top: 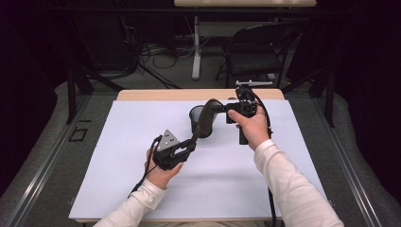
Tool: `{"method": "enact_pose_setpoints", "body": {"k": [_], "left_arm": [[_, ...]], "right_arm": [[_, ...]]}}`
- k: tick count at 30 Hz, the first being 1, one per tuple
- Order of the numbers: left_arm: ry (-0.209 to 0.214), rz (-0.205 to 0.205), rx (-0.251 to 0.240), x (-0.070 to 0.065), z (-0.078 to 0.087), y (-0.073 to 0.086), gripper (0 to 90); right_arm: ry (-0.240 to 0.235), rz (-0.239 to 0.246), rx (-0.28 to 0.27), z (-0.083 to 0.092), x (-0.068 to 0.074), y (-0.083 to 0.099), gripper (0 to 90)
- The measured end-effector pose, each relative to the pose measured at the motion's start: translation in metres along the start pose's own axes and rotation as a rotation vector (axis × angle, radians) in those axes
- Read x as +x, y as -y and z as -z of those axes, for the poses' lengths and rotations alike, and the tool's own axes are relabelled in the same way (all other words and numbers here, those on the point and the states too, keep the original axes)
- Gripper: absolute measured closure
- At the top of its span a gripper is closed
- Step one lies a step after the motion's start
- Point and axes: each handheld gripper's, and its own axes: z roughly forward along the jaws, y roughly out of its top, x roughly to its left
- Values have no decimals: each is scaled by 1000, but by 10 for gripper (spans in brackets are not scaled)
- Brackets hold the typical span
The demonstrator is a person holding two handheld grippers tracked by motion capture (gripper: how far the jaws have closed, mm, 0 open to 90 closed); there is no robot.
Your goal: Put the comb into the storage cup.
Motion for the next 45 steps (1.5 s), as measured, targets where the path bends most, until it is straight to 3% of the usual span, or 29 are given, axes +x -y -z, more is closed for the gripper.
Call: {"method": "enact_pose_setpoints", "body": {"k": [45], "left_arm": [[0, 3, -4, 0, 0, 1, 722]], "right_arm": [[-13, -19, -7, 0, 2, 1, 872]]}}
